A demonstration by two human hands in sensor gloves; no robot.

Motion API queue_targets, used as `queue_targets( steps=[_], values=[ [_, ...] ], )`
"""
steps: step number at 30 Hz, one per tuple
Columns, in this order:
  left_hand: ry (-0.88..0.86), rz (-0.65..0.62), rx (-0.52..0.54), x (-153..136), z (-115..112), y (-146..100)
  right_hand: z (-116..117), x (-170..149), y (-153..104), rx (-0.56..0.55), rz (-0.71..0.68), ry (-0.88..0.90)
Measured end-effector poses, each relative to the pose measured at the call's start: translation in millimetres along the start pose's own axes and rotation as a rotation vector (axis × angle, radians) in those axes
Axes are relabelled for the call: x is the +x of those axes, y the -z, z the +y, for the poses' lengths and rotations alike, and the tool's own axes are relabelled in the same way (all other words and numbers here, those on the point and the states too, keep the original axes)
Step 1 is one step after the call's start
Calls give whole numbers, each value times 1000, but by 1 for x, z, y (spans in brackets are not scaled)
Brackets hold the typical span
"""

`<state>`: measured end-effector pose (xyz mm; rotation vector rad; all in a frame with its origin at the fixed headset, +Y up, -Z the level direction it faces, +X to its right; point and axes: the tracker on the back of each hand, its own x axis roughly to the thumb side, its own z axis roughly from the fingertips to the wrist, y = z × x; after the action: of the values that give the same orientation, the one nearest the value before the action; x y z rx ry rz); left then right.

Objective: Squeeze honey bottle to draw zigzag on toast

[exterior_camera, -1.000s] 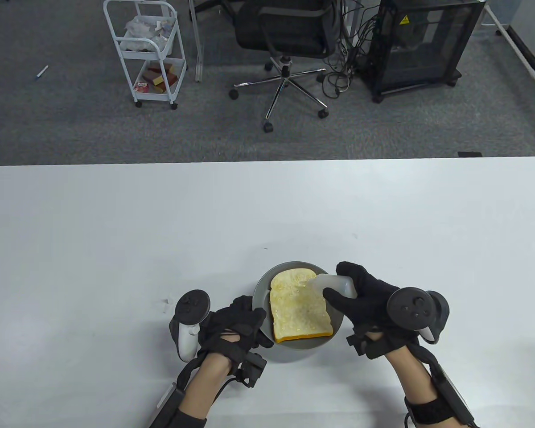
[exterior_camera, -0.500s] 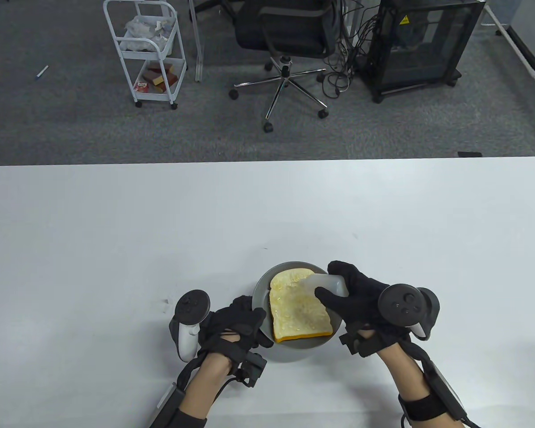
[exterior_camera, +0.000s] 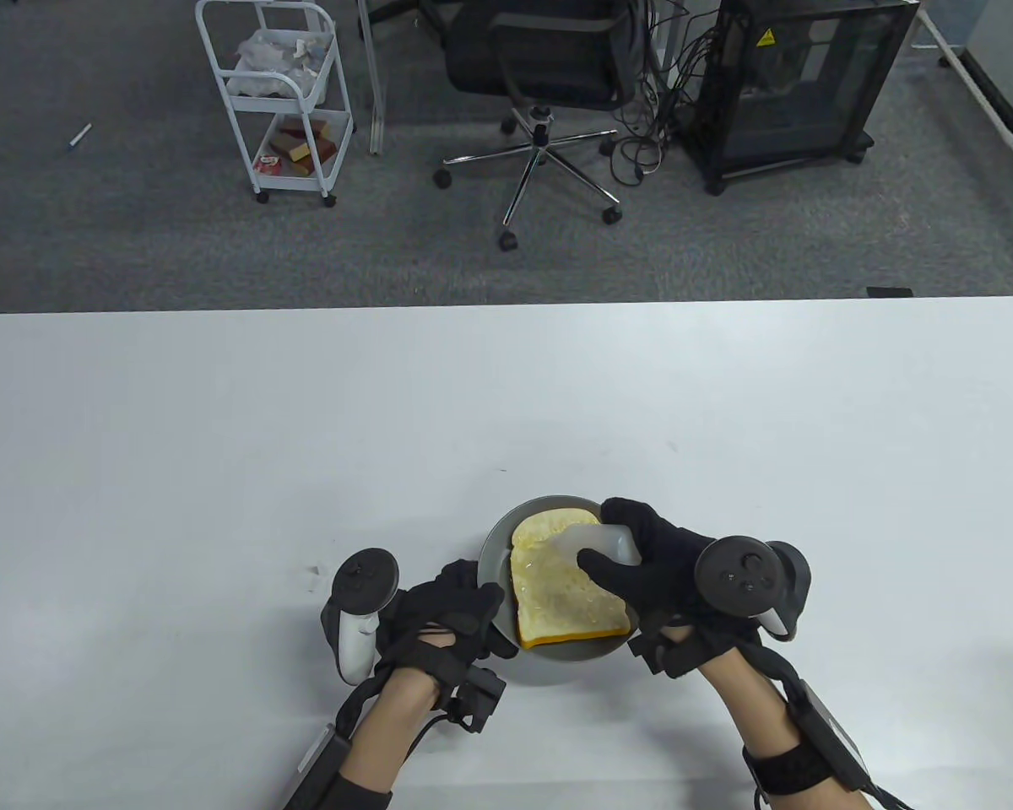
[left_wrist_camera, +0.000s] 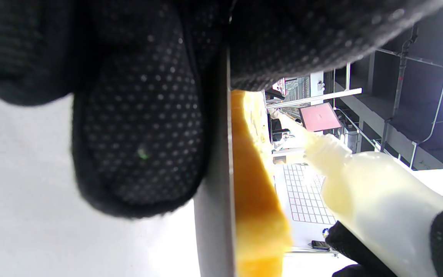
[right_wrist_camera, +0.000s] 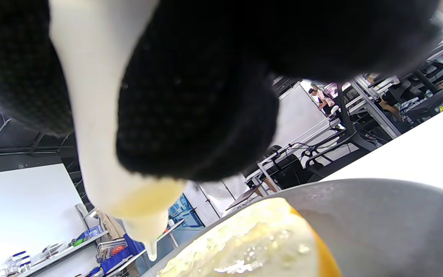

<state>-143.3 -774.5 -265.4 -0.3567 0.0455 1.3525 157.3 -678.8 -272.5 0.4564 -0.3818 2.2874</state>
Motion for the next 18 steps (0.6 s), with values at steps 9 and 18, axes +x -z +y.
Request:
queue_targets(
  steps=[9,18],
  values=[
    [3,1,0,0,-1,0,7,7,1,27,-23,-3],
    [4,0,-3,0,-1,0,10,10,-1,53,-37,9]
  ],
)
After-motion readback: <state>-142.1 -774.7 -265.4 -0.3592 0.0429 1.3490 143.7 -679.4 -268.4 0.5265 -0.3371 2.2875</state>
